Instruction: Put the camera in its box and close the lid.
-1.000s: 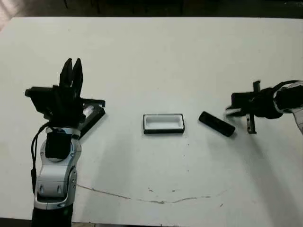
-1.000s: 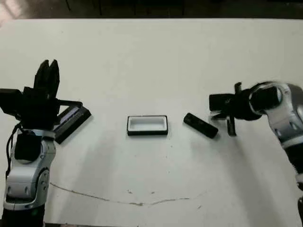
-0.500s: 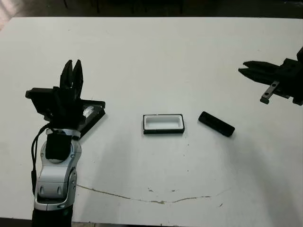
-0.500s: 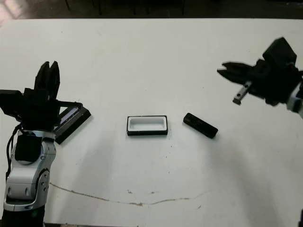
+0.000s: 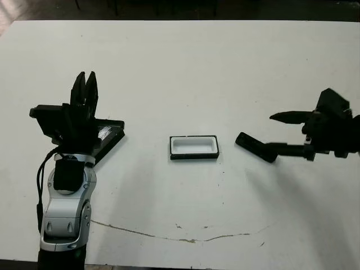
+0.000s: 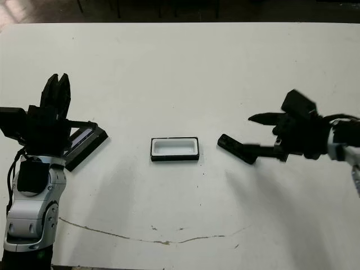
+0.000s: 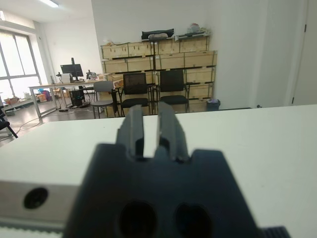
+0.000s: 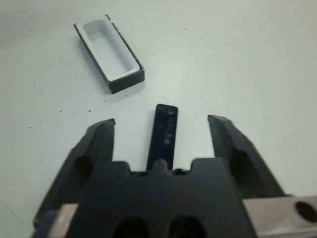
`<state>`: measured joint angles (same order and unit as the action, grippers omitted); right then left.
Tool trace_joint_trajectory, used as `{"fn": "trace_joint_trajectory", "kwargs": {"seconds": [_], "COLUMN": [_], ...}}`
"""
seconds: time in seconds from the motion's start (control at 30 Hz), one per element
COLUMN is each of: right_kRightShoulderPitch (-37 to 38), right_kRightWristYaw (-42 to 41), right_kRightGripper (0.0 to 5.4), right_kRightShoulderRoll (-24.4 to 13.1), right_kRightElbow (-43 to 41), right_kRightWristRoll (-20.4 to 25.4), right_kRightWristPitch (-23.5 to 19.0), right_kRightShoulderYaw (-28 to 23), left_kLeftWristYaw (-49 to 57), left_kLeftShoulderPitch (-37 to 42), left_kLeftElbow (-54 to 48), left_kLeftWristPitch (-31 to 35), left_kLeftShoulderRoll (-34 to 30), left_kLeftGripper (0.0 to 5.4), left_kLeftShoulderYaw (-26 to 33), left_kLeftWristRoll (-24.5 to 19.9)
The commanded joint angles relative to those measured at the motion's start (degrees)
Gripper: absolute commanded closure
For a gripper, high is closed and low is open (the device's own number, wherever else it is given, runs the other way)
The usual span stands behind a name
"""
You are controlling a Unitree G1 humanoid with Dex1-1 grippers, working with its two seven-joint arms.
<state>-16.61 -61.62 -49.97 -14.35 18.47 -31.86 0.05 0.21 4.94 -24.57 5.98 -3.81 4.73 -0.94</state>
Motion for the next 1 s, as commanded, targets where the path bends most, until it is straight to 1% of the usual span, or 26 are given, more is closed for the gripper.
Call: {"fn": "trace_joint_trajectory", "kwargs": {"seconds": [0.03, 0.17, 0.33, 0.4, 0.43, 0.57, 0.8, 1.0], "right_kRightShoulderPitch": [1.3, 1.2, 1.6, 1.8, 1.9, 2.6, 3.5, 4.7], "right_kRightWristYaw": [0.3, 1.4, 3.3, 3.9, 4.1, 3.9, 5.1, 5.4], "right_kRightGripper": [0.88, 0.03, 0.03, 0.03, 0.03, 0.03, 0.03, 0.03], "right_kRightShoulderRoll": [0.1, 0.2, 0.9, 1.5, 1.9, 3.2, 4.7, 5.6], "right_kRightElbow": [-1.1, -1.4, 0.6, 2.0, 2.9, 6.3, 8.9, 11.1], "right_kRightWristRoll": [0.7, 0.8, 0.0, -0.1, 0.1, -0.4, -1.3, -2.1], "right_kRightWristPitch": [-1.4, -2.9, -3.0, -2.5, -2.1, 1.6, 2.7, 4.6], "right_kRightShoulderYaw": [1.0, 1.5, 2.5, 2.7, 2.6, 2.5, 3.0, 3.1], "left_kLeftWristYaw": [0.0, -0.1, -0.2, -0.2, -0.3, -0.3, -0.1, -0.4], "left_kLeftShoulderPitch": [-1.0, -1.0, -1.0, -1.0, -1.0, -1.1, -1.2, -1.1], "left_kLeftElbow": [0.6, 0.6, 1.0, 1.1, 1.1, 1.0, 0.8, 0.7], "left_kLeftWristPitch": [0.7, 1.0, 0.4, 0.3, 0.4, 0.2, 0.4, 0.5], "left_kLeftShoulderRoll": [-0.1, -0.2, -0.4, -0.5, -0.5, -0.5, -0.5, -0.4], "left_kLeftGripper": [5.4, 5.4, 5.4, 5.4, 5.4, 5.4, 5.4, 5.4], "left_kLeftShoulderYaw": [0.3, 0.3, 0.5, 0.5, 0.5, 0.6, 0.5, 0.8], "left_kLeftWristRoll": [-0.1, -0.2, -0.2, -0.1, 0.0, 0.0, 0.7, -0.1]}}
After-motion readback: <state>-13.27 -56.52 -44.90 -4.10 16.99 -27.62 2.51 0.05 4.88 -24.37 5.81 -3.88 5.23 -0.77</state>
